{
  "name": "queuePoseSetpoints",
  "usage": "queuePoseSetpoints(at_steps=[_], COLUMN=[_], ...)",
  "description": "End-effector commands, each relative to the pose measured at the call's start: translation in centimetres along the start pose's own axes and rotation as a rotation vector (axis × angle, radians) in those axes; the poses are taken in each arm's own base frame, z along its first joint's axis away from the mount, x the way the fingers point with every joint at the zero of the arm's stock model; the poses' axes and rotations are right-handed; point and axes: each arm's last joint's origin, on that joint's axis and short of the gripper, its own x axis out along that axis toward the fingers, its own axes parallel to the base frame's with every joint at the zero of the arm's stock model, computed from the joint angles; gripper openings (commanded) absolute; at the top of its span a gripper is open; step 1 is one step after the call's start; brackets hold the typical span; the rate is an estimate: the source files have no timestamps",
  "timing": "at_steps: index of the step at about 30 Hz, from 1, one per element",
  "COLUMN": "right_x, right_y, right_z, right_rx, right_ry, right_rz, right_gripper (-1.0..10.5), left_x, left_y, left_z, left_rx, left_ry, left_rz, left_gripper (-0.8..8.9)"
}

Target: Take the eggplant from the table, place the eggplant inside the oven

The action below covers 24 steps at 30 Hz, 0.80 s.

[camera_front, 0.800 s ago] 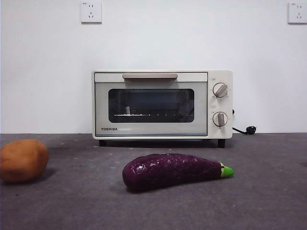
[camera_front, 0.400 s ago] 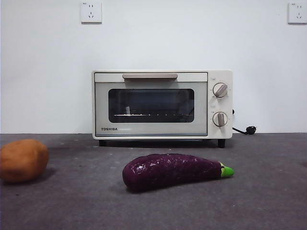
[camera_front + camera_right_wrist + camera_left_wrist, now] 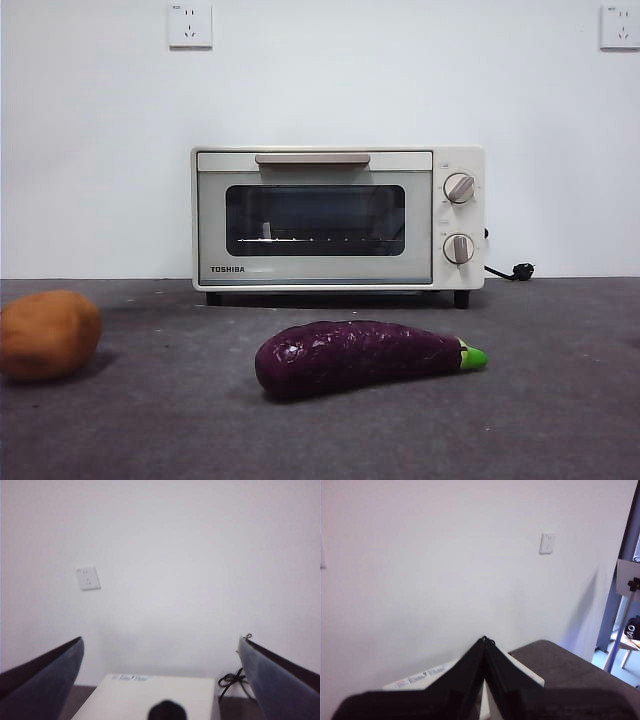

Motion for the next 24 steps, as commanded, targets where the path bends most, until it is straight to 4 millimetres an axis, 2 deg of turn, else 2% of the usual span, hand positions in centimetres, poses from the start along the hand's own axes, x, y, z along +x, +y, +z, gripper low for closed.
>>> queuePoseSetpoints(at_steps=[1,7,13,17,24], right_x=[0.0,0.3,0.5,0.7,1.3], right_y=[0.1,-0.1,-0.1,-0.1,-0.4], right_z=[0.0,-0.3,-0.6,-0.8,-1.3], right_rx=[0.007,0.016,0.037,0.041,0.055], right_ry=[0.009,0.037,0.066,0.081,0.130], right_rz=[0.018,0.027,0.057,0.056,0.071], right_gripper=[6.4,6.4,6.3,6.3,6.3], left_x=[0.9,3.5,7.1,10.0,15.7], left_y=[0.3,1.1,2.2,2.7,3.7], left_z=[-0.4,-1.6,-3.5,-5.4,-10.1], left_rx=[0.016,0.010,-0.011,0.009,0.012], left_ry=[0.018,0.068,0.119,0.174,0.284], left_rz=[-0.014,-0.033,-0.056,-0.085,-0.120], left_gripper=[-0.06,-0.06,-0.06,-0.06,-0.06])
